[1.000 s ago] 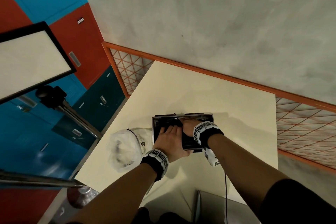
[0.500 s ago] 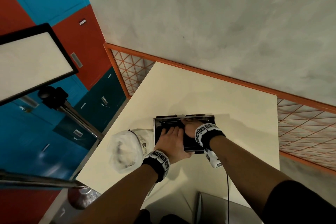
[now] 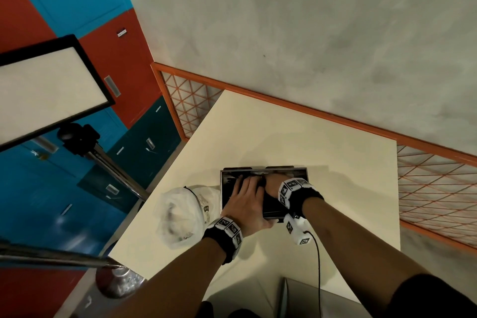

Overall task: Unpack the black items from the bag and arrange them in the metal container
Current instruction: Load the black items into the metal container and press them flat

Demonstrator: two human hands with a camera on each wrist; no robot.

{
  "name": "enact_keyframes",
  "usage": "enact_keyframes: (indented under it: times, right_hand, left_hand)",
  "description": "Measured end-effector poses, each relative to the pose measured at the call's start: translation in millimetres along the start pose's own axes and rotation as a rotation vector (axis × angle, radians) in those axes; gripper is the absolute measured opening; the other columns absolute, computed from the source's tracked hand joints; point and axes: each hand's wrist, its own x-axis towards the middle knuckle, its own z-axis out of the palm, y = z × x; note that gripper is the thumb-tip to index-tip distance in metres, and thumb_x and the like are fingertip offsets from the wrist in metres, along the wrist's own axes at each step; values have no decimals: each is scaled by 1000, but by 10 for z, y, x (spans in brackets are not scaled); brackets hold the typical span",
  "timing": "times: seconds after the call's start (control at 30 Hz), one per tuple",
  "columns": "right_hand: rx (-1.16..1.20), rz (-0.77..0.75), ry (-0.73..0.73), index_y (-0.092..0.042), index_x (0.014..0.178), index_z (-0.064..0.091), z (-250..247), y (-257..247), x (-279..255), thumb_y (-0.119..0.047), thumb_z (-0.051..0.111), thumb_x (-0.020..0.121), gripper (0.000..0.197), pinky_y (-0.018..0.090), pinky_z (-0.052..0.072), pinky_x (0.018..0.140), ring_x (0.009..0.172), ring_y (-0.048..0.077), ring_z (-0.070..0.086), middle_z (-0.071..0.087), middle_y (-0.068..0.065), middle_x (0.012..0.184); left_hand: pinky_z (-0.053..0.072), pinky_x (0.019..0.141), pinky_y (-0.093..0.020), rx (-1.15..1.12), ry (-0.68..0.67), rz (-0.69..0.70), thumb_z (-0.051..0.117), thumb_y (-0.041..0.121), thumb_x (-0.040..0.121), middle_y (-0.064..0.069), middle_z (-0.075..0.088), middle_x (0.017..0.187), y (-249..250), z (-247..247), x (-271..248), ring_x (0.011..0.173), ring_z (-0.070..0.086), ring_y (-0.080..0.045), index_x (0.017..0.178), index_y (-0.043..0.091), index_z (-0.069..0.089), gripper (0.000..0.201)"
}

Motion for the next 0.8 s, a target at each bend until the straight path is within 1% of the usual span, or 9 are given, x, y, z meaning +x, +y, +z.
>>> enact_keyframes:
  times: [0.1, 0.17, 0.23, 0.3, 0.4, 0.47, 0.6, 0.67, 0.8]
  right_hand:
    - [-4, -38, 5, -13, 117, 63, 2, -16, -50, -20, 36, 101, 33, 37, 49, 95, 106, 27, 63, 66, 9, 118]
    - [-15, -53, 33, -14, 118, 63, -72, -56, -152, -19, 36, 101, 32, 37, 50, 92, 105, 26, 64, 67, 9, 119]
    - [-27, -69, 54, -16, 119, 62, -130, -101, -252, -18, 35, 102, 32, 37, 47, 86, 107, 26, 63, 67, 7, 120]
    - [-70, -51, 65, -15, 120, 63, -196, -159, -383, -19, 33, 103, 34, 42, 42, 86, 112, 27, 60, 66, 6, 121]
    - [-16, 2, 83, -17, 118, 64, -197, -174, -448, -22, 34, 102, 35, 54, 38, 99, 116, 27, 58, 65, 6, 122]
    - [39, 17, 73, -19, 121, 62, -157, -160, -435, -23, 33, 101, 35, 62, 33, 102, 119, 28, 56, 64, 5, 125]
    - [52, 11, 74, -22, 129, 54, -88, -139, -468, -20, 35, 99, 36, 70, 31, 102, 119, 33, 55, 62, 7, 125]
    - [50, 17, 78, -22, 126, 54, -68, -142, -483, -20, 35, 98, 34, 71, 28, 104, 117, 33, 56, 64, 8, 121]
    - [-19, 61, 126, -24, 119, 57, -43, -146, -527, -24, 35, 97, 31, 66, 29, 103, 112, 29, 59, 66, 4, 115]
  left_hand:
    - [16, 122, -54, 9, -34, -31, 56, 74, 68, -12, 46, 138, -13, -2, 21, 139, 36, -33, 128, 6, 52, 91]
    - [15, 122, -55, 3, -69, -55, 55, 77, 66, -12, 47, 139, -10, -6, 46, 140, 36, -33, 129, 8, 49, 94]
    - [18, 121, -53, 1, -98, -72, 55, 79, 64, -9, 49, 135, -5, -4, 56, 134, 40, -32, 131, 10, 45, 97]
    - [23, 119, -49, 6, -124, -93, 54, 81, 63, -7, 50, 133, -8, 4, 68, 128, 45, -31, 137, 12, 40, 103]
    - [29, 116, -46, 2, -156, -119, 55, 84, 58, -5, 50, 133, -14, 3, 105, 125, 46, -30, 141, 15, 34, 110]
    - [28, 117, -47, -15, -225, -131, 56, 87, 55, -6, 49, 137, -59, -5, 137, 128, 44, -30, 142, 17, 30, 115]
    - [27, 117, -51, 15, -387, -113, 56, 93, 50, -11, 44, 147, -199, -42, 211, 135, 40, -35, 147, 19, 21, 127]
    - [31, 115, -52, 28, -421, -110, 57, 94, 49, -12, 45, 146, -224, -73, 233, 133, 42, -36, 148, 21, 21, 128]
    - [34, 112, -50, 39, -467, -118, 57, 93, 52, -11, 45, 145, -214, -131, 252, 133, 42, -35, 146, 19, 29, 123]
